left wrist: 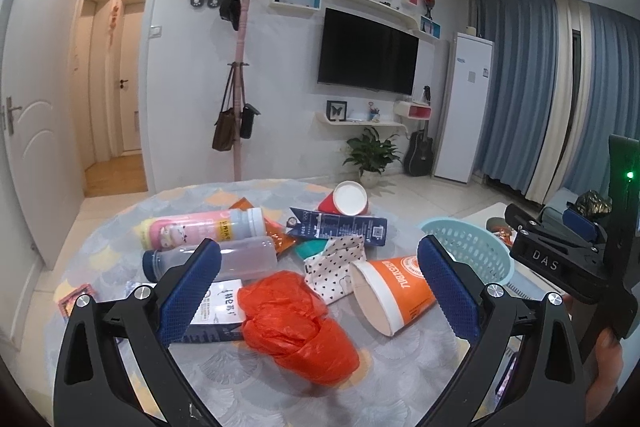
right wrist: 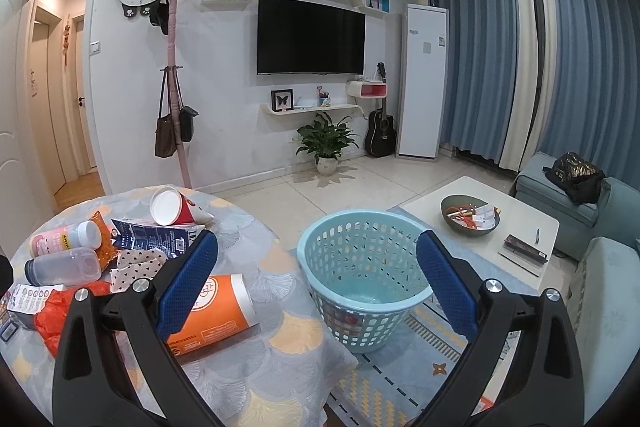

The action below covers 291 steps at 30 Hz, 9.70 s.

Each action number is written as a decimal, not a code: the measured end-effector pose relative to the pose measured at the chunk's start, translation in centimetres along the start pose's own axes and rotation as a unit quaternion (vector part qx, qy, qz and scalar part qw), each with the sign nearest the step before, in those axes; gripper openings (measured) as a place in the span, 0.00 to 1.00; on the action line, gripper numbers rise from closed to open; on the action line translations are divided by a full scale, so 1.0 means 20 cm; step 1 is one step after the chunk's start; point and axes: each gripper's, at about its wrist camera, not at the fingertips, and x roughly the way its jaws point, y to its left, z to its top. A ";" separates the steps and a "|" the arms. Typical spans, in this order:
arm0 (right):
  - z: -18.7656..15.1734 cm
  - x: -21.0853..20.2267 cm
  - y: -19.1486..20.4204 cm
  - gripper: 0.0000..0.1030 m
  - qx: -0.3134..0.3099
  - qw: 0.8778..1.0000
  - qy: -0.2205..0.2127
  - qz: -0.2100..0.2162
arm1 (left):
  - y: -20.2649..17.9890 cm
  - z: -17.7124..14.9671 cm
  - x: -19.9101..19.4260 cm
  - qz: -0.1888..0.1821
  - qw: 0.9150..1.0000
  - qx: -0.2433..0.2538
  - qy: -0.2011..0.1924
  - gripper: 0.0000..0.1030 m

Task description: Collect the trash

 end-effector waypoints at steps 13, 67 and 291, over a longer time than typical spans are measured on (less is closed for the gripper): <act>-0.04 0.01 0.10 0.57 -0.017 0.997 0.030 0.064 | 0.54 -0.04 -0.13 0.093 0.990 -0.103 0.026 0.93; -0.08 0.47 0.38 0.44 0.059 0.946 0.232 0.220 | 0.97 -0.20 0.12 0.146 0.969 -0.131 0.151 0.62; 0.27 0.19 -0.24 0.28 0.030 0.981 0.037 0.190 | -0.53 0.43 0.52 -0.155 0.981 0.062 0.102 0.55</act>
